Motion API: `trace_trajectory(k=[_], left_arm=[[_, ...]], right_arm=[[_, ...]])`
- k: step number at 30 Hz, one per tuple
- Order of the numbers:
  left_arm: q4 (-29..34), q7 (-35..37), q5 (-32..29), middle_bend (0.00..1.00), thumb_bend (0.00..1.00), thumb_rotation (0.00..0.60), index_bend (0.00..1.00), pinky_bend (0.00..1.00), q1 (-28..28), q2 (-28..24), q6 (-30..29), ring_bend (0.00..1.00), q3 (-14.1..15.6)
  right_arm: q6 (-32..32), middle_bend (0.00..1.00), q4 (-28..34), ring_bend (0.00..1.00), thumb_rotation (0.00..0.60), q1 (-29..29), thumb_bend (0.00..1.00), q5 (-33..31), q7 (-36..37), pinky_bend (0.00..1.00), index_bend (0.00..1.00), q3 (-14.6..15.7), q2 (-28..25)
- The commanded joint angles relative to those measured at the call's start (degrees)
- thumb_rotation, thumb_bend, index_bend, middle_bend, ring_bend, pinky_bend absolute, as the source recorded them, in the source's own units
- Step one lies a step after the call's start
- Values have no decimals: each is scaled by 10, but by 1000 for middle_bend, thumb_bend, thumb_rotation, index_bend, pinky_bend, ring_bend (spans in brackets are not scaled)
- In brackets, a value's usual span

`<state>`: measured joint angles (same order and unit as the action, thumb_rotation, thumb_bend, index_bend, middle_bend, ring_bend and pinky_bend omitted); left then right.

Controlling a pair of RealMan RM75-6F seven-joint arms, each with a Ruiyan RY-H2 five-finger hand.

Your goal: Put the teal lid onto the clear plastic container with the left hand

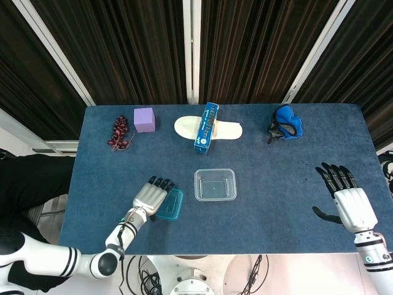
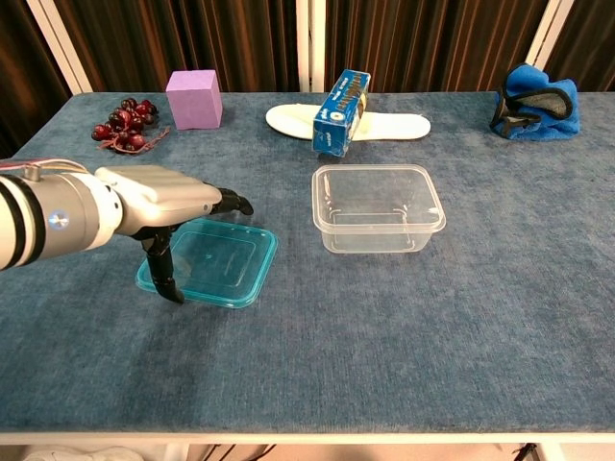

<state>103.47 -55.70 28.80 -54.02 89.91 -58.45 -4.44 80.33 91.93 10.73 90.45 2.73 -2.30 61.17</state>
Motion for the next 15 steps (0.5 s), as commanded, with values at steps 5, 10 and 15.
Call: trace_trajectory(k=[5, 10, 15], left_arm=[[-3, -15, -42, 11, 1, 600, 61, 27, -23, 10, -23, 0, 8], [-10, -12, -52, 57, 1, 600, 104, 38, -30, 15, -32, 0, 11], [-10, -5, -44, 191, 49, 600, 237, 70, -32, 17, -37, 65, 18]], right_arm=[[-1, 35, -5, 0, 600, -1, 122, -2, 5, 0, 0, 0, 2], [-4, 35, -8, 0, 600, 1, 122, -4, 9, 0, 0, 0, 3], [-5, 35, -10, 0, 600, 0, 122, -6, 12, 0, 0, 0, 4]])
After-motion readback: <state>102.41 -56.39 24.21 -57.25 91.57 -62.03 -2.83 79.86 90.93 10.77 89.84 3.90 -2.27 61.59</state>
